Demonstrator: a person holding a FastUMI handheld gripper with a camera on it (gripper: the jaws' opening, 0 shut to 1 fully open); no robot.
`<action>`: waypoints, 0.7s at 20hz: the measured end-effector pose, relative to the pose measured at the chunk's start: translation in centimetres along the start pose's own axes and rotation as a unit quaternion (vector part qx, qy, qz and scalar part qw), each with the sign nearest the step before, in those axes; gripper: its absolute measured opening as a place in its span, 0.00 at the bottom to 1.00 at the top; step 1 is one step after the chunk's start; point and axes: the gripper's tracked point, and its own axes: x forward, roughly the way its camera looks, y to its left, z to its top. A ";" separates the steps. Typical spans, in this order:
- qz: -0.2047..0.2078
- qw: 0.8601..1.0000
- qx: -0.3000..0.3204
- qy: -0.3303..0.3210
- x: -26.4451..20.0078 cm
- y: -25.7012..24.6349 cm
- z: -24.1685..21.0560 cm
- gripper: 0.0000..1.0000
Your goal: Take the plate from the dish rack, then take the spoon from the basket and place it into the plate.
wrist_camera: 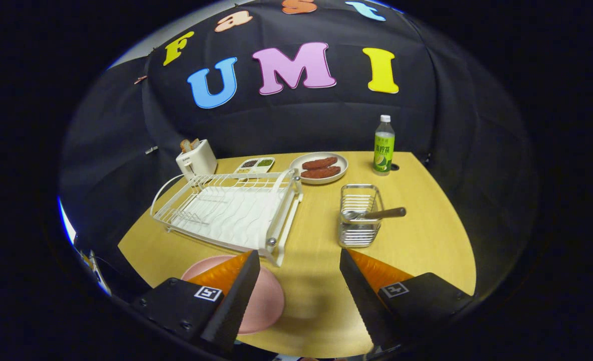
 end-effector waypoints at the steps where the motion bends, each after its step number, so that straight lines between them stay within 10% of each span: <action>1: -0.007 1.000 -0.005 -0.013 0.1 -1.1 0.4 0.98; 14: -0.043 0.996 -0.001 -0.074 6.2 -10.0 1.3 0.99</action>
